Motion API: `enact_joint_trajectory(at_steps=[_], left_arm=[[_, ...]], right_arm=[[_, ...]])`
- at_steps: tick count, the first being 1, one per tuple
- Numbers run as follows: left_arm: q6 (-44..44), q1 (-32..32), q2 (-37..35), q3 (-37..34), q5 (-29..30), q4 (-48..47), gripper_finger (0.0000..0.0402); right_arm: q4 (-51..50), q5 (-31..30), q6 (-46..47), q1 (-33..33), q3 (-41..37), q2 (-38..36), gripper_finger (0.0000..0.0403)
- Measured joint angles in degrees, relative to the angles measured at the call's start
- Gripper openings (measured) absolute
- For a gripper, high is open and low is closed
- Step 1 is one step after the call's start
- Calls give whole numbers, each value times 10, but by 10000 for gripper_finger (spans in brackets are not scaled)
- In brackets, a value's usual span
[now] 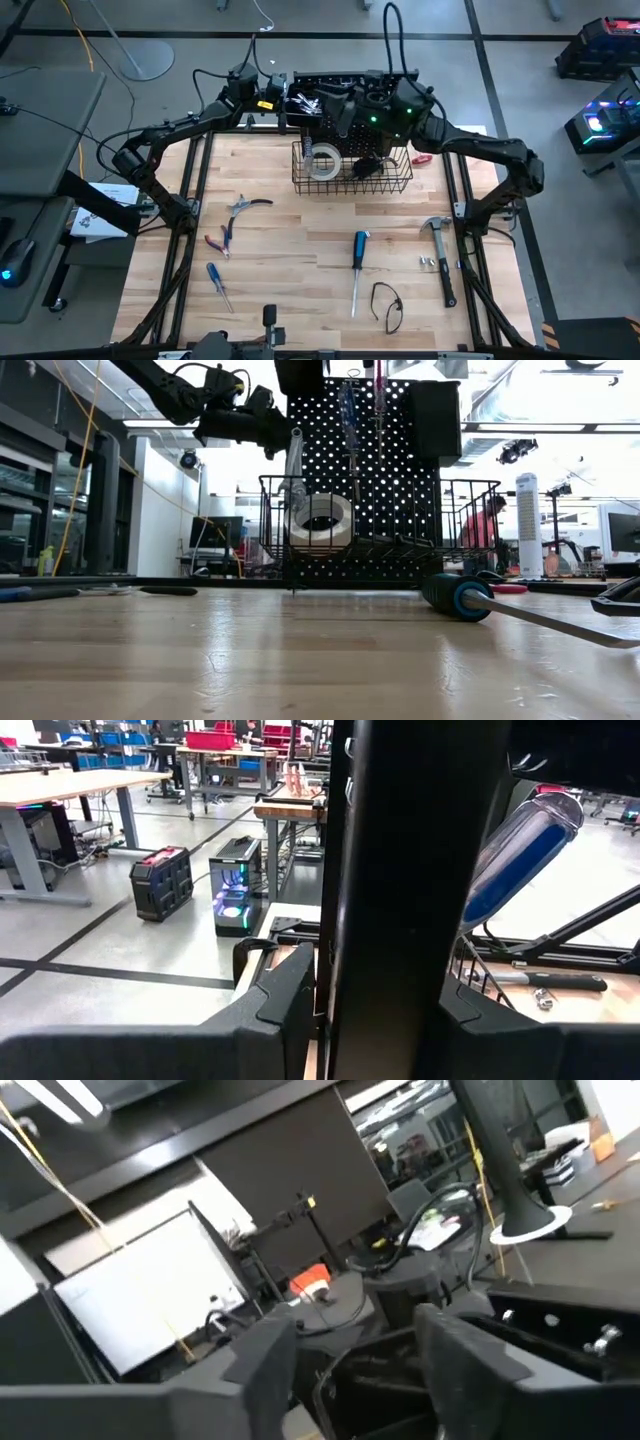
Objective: Hang tools onto peg board
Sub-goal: Put the socket in the left black bin on the pegboard
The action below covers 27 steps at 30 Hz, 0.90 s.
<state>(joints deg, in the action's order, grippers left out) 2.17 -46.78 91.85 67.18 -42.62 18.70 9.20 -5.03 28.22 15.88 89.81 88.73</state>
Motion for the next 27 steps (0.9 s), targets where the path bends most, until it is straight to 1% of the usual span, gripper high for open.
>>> enact_joint_trajectory(at_steps=[2,4,6,8,11,13,14,17,19,23,25,27], left_arm=[[0,0,0,0,1,0,108],[0,0,0,0,1,0,108],[0,0,0,0,1,1,108],[0,0,0,0,1,1,108],[0,0,0,0,1,1,108],[0,0,0,0,1,2,108],[0,0,0,0,1,2,108],[0,-1,0,0,1,2,108],[0,-1,0,0,2,3,108],[-4,0,0,0,4,5,108],[-4,0,0,0,4,5,108],[-4,0,0,0,4,5,108]], right_arm=[[-19,2,1,-1,7,0,215],[-26,-4,-9,-3,14,0,232],[-39,-6,-35,-3,25,-7,237],[-77,-6,-62,-9,48,-22,236],[-218,-31,-80,-26,97,-53,231],[-351,-57,-68,-49,128,-62,228],[-422,-66,-48,-65,142,-62,227],[-615,-69,58,-128,160,-58,226],[-698,-68,158,-183,150,-58,226],[-810,-41,398,-316,79,-59,226],[-829,-5,528,-381,21,-57,226],[-842,49,646,-438,-42,-58,226]])
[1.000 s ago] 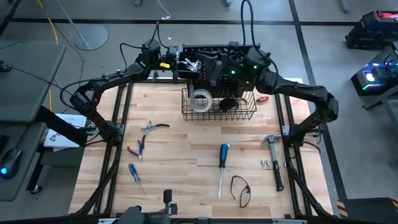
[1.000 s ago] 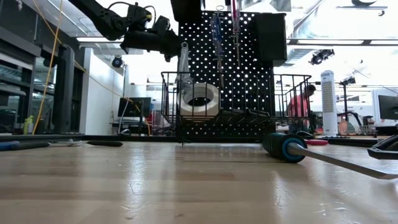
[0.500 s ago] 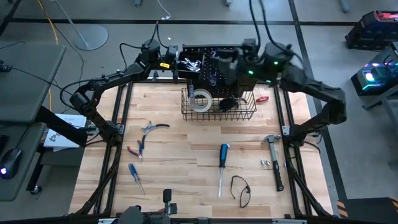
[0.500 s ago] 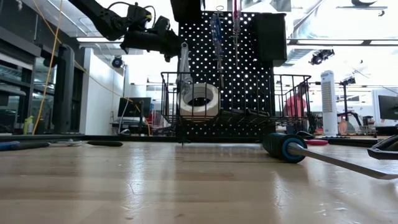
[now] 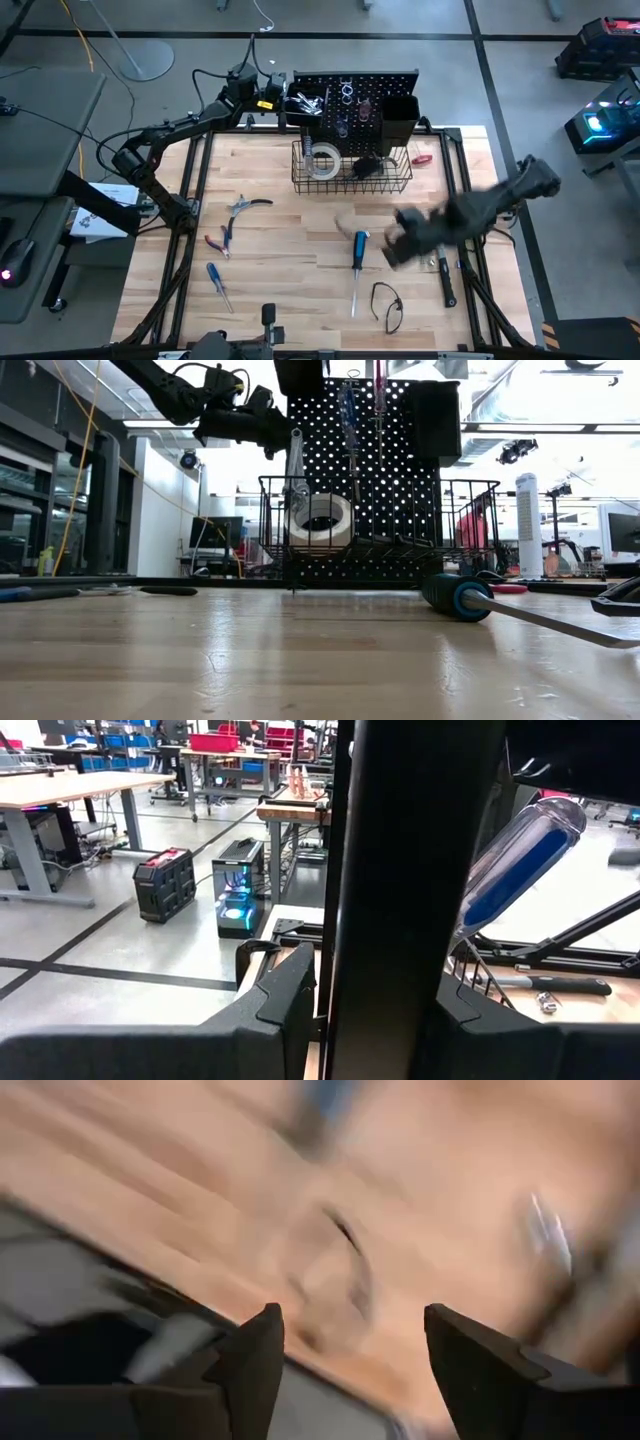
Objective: Hang tools onto peg board
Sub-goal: Put the socket in the left black bin on the pegboard
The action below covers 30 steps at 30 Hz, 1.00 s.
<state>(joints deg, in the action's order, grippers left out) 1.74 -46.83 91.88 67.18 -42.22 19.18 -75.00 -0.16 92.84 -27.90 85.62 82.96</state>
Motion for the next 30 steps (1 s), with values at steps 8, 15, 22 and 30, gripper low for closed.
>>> enact_joint_trajectory(at_steps=[8,15,22,30], left_arm=[[-6,0,0,0,0,0,108],[-11,0,0,0,0,0,108],[-11,0,0,0,1,-1,108],[-11,0,0,0,3,-4,108]], right_arm=[[117,83,245,-77,-264,-10,226],[219,56,157,4,-406,-11,226],[242,80,61,55,-467,-11,226],[350,87,75,48,-507,-10,223]])
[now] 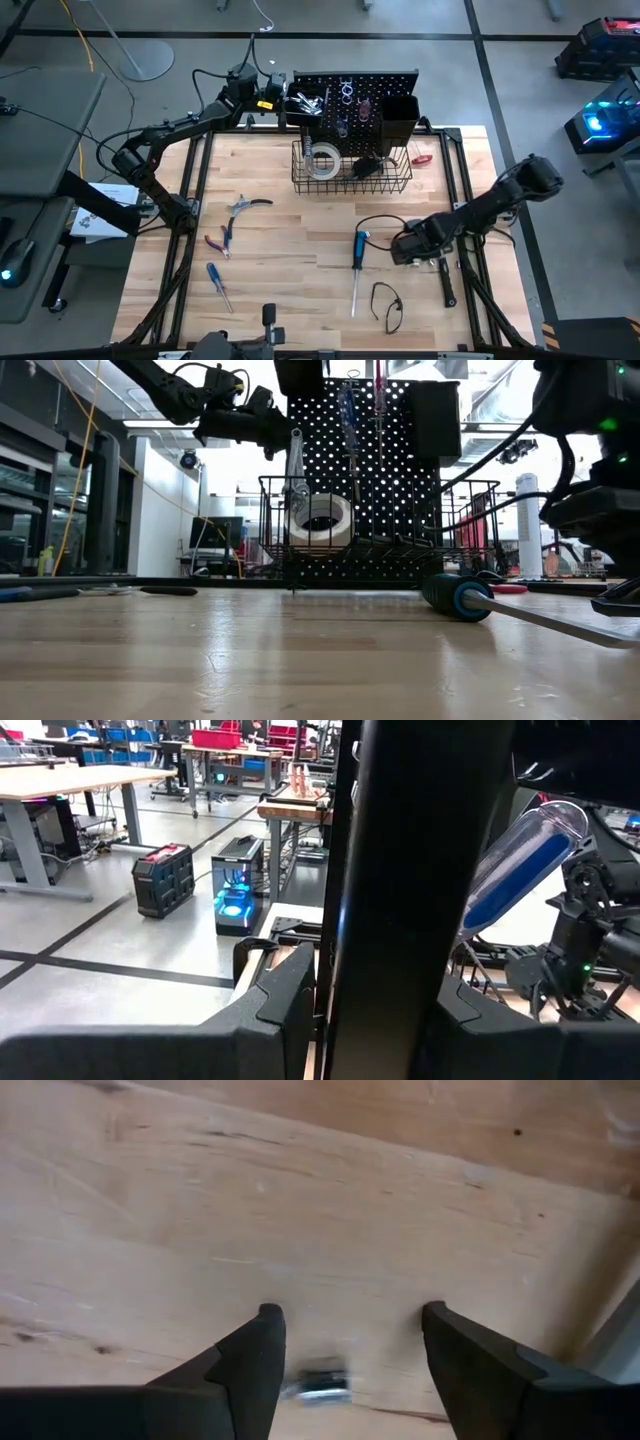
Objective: Hang tools onto peg board
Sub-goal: Put the socket in the left black bin on the pegboard
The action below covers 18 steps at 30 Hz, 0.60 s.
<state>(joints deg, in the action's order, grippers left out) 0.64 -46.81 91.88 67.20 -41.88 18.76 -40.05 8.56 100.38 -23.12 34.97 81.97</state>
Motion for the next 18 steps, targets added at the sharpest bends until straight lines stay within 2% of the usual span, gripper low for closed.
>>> enact_joint_trajectory(at_steps=[4,9,13,18], left_arm=[[-3,0,0,0,1,-4,108],[-4,0,0,0,2,-8,108],[-4,0,0,0,3,-9,108],[-1,0,0,0,3,-10,108]], right_arm=[[2,1,10,-5,-9,0,203],[-8,8,-41,-5,7,2,181],[-16,-14,-39,-1,25,1,179],[-11,-7,-43,0,27,-8,179]])
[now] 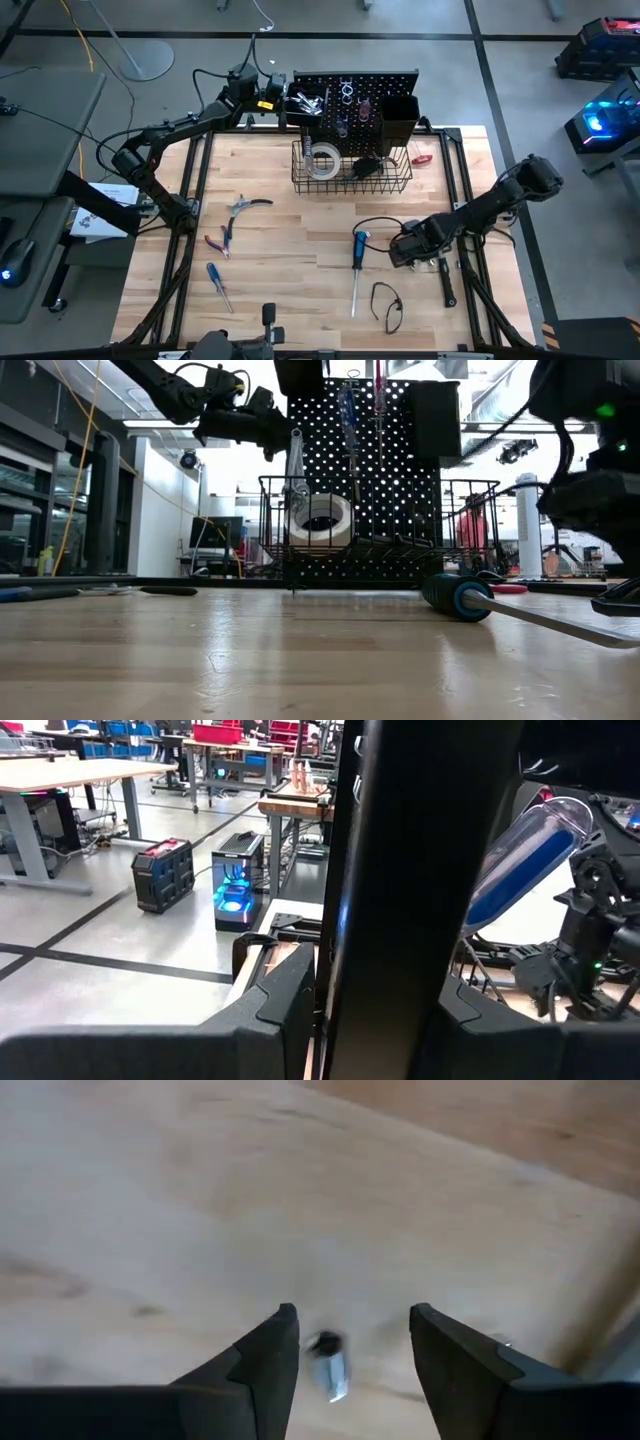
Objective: Hang tools onto peg board
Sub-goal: Put the socket in the left black bin on the pegboard
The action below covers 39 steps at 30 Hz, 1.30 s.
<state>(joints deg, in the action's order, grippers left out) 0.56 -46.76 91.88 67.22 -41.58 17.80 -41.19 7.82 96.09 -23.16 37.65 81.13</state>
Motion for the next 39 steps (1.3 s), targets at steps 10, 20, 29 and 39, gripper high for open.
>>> enact_joint_trajectory(at_steps=[10,20,29,39], left_arm=[[0,0,0,0,1,-5,108],[1,0,0,0,1,-15,108],[0,0,0,0,1,-17,108],[-3,0,0,0,0,-17,108]], right_arm=[[4,-4,8,-36,28,-15,179],[47,13,-1,-46,31,76,179],[26,26,-25,-48,35,105,153],[-4,61,-92,-39,34,106,33]])
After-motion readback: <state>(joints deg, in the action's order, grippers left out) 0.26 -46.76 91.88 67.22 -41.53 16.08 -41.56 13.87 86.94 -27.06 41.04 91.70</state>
